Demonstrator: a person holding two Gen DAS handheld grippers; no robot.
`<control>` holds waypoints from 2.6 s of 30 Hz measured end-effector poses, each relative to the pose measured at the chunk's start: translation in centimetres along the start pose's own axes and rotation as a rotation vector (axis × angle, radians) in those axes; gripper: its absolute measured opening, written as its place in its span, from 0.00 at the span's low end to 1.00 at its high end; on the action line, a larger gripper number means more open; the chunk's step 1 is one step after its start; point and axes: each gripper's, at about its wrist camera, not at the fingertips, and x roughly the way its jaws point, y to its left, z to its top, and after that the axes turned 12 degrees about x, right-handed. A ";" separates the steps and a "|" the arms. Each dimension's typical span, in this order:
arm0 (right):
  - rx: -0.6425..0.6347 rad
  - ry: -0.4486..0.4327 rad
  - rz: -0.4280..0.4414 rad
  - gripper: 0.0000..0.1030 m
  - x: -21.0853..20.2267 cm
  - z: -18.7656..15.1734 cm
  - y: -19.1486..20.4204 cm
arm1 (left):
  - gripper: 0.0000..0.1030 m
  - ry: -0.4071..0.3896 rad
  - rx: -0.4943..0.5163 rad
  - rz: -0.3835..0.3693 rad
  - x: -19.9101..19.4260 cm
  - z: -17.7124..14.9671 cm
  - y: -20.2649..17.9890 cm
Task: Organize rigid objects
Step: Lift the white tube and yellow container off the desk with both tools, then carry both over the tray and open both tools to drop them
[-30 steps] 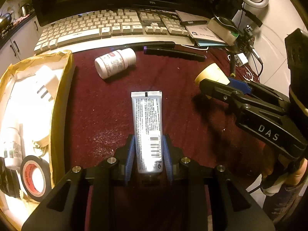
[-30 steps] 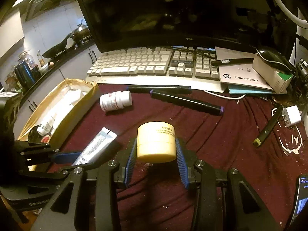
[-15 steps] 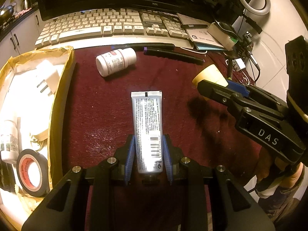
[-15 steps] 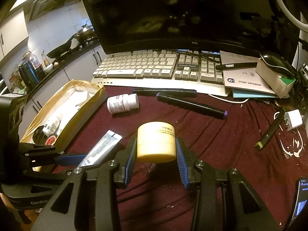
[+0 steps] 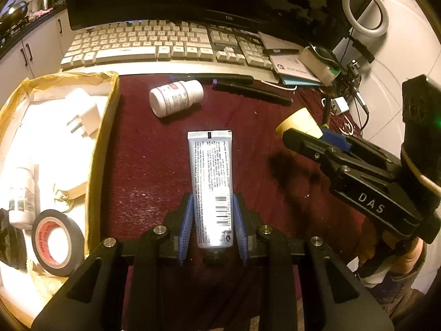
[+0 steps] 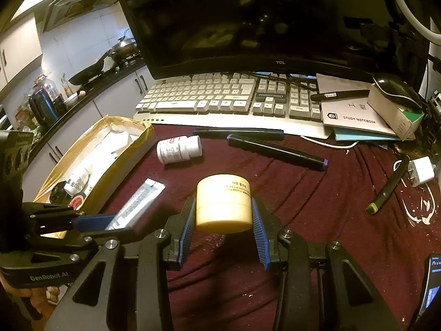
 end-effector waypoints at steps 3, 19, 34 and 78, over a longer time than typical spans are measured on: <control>0.000 -0.001 0.001 0.34 0.0 0.0 0.1 | 0.25 -0.011 -0.006 0.001 -0.5 0.0 0.1; -0.015 -0.004 0.015 0.34 -0.2 0.0 1.1 | 0.25 -0.053 -0.021 0.014 -2.3 -0.2 0.7; -0.046 -0.004 0.042 0.34 0.1 0.6 3.0 | 0.25 -0.086 -0.051 0.045 -4.0 -0.3 2.5; -0.224 0.309 0.413 0.34 16.8 6.6 19.9 | 0.25 0.067 -0.367 0.307 -2.3 -0.2 20.9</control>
